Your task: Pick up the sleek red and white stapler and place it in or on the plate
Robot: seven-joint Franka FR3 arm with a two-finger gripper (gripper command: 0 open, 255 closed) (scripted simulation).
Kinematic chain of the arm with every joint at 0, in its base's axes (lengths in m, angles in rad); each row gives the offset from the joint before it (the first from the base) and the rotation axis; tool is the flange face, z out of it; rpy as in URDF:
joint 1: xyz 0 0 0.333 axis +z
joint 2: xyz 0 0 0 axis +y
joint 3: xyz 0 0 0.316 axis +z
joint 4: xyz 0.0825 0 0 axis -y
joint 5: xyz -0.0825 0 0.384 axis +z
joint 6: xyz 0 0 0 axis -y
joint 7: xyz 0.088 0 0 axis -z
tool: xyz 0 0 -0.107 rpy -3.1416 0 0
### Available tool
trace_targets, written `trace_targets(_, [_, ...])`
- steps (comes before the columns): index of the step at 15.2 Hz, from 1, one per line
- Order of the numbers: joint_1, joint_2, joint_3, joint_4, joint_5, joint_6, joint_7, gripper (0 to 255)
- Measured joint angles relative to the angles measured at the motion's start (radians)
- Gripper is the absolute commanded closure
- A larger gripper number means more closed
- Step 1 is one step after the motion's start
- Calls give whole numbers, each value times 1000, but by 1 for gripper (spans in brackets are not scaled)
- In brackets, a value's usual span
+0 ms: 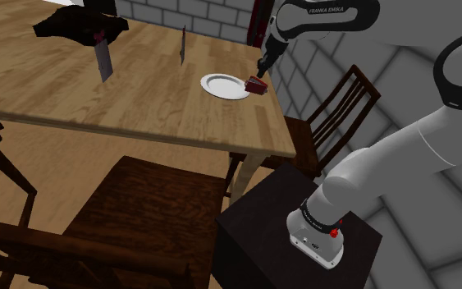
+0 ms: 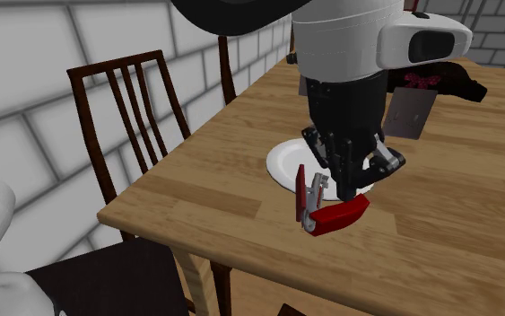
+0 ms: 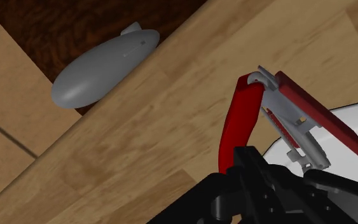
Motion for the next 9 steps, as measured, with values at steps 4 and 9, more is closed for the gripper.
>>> trace_targets(4, [6,60,-26,82,40,-57,-23,0])
trace_targets(9, [2,281,-97,352,217,-350,-93,0])
